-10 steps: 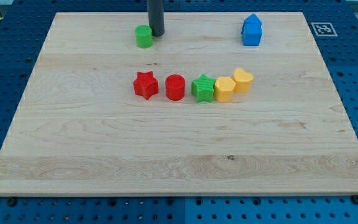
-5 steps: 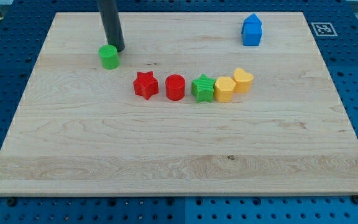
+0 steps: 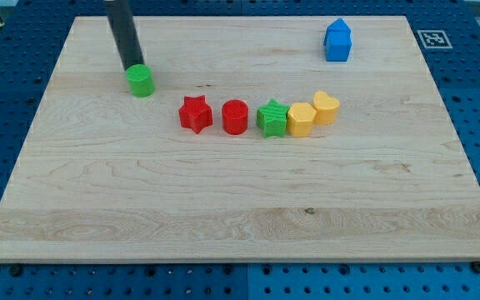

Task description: Place the green circle left to the red star

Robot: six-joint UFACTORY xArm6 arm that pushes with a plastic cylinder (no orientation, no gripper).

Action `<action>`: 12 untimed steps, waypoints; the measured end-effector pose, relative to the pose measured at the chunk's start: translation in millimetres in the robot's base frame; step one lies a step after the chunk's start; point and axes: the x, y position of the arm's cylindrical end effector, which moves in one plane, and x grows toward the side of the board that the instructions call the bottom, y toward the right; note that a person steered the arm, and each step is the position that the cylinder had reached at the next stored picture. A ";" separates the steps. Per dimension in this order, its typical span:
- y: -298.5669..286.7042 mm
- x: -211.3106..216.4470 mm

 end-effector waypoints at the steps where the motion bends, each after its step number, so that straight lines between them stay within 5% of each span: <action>1: -19.7 0.0; 12: 65.8 54.1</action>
